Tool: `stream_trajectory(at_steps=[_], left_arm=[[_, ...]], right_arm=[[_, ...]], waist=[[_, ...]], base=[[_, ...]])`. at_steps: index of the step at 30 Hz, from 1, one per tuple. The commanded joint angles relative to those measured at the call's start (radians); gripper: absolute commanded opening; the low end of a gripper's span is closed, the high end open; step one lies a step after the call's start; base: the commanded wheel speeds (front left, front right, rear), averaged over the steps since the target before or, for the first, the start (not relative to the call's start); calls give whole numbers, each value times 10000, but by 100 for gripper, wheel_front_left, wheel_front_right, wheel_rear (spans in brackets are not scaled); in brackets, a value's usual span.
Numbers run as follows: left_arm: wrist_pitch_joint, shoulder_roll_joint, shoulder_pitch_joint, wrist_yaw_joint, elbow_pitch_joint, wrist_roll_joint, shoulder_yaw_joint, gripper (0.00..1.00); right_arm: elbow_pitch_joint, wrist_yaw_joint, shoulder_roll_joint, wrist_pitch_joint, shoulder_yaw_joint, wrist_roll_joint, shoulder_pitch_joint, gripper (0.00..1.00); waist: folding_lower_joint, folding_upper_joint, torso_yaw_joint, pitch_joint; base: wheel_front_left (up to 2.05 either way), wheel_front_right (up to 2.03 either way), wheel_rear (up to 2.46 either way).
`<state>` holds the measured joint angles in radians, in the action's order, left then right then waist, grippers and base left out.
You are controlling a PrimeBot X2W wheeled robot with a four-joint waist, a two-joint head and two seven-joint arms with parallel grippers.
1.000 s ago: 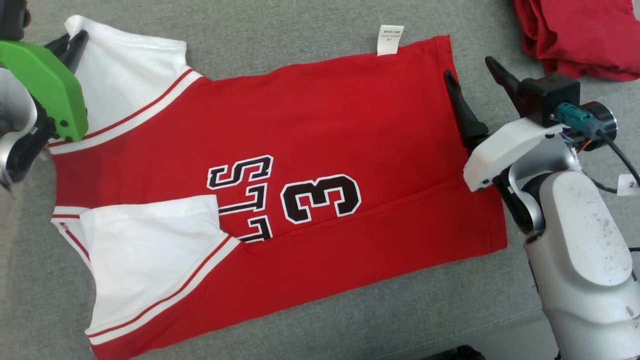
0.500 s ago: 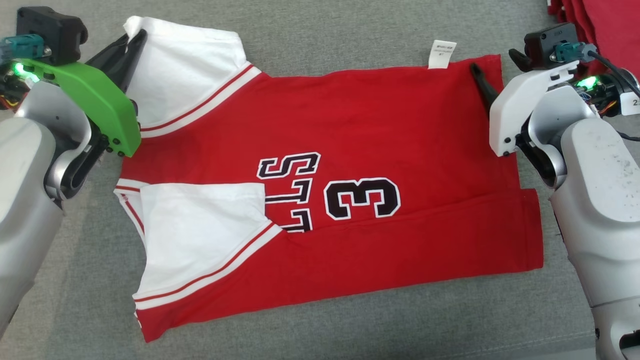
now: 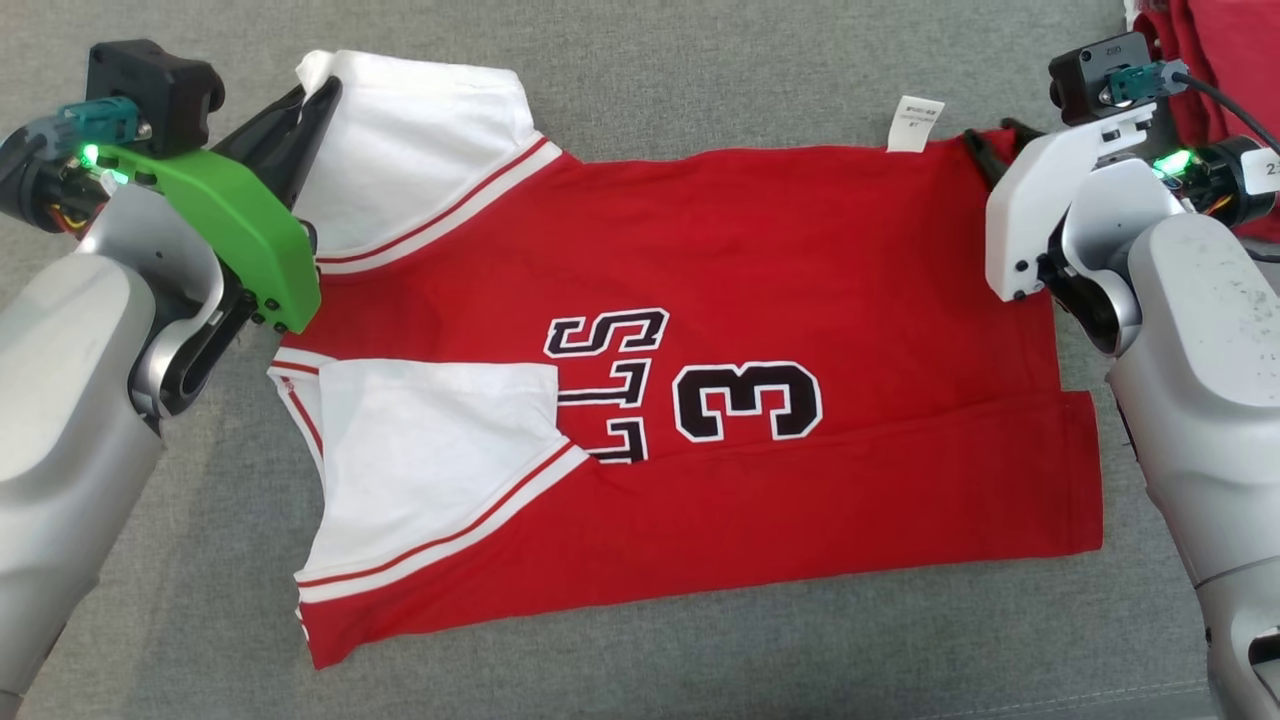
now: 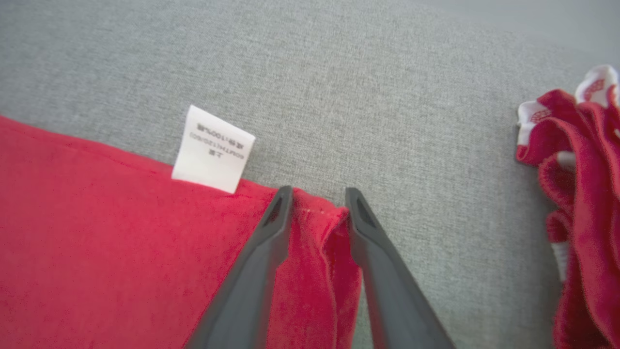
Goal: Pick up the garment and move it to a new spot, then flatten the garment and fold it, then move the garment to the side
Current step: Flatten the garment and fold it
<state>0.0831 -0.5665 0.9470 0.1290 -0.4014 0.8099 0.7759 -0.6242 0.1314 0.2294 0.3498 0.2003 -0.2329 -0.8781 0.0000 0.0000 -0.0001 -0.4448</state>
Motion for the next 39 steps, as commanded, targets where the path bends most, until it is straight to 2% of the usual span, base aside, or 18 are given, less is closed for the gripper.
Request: stream_trajectory(at_steps=[1, 6, 13, 19, 24, 26, 31, 36, 37, 39], left_arm=[[-65, -37, -182, 26, -70, 98, 6, 0], [-357, -102, -393, 27, -133, 289, 17, 0], [-1130, -383, -1324, 18, 321, 532, 24, 0], [-1677, -878, -2713, -355, 1481, 809, -73, 0], [-2089, -1095, -4137, -959, 2549, 1052, -28, 0], [-2278, -1052, -4725, -1185, 2774, 1134, 16, 0], [-2750, -762, -5739, -1406, 2677, 1407, 165, 0], [-3192, -337, -6431, -1271, 2083, 1406, 257, 0], [-3250, -234, -6512, -1210, 1980, 1408, 239, 7], [-3361, -27, -6668, -1108, 1710, 1424, 107, 33]], right_arm=[[-124, -17, -15, -157, -3, -109, -104, 0], [-500, -17, -68, -917, 29, -100, -97, 0], [-416, -17, 27, -2010, 272, -366, 810, 0], [405, -17, 265, -2601, 180, -805, 2134, 0], [1422, -17, 296, -2809, -241, -867, 3505, 0], [1857, -17, 184, -2774, -473, -815, 4145, 0], [2721, -17, -109, -2639, -996, -532, 5299, 0], [3394, -17, -537, -2402, -1437, -248, 6147, 0], [3467, -17, -591, -2402, -1503, -185, 6234, 0], [3572, -17, -676, -2440, -1629, 70, 6392, 0]], waist=[[0, 0, -43, 126], [0, 0, -46, 475], [0, 0, 35, 1323], [0, 0, 132, 2087], [0, 0, 250, 2555], [0, 0, 298, 2658], [0, 0, 305, 2743], [0, 0, 216, 2729], [0, 0, 204, 2721], [0, 0, 176, 2702]], base=[[0, 0, 0], [0, 0, 0], [0, 0, 0], [0, 0, 0], [0, 0, 0], [0, 0, 0], [0, 0, 0], [0, 0, 0], [0, 0, 0], [0, 0, 0]])
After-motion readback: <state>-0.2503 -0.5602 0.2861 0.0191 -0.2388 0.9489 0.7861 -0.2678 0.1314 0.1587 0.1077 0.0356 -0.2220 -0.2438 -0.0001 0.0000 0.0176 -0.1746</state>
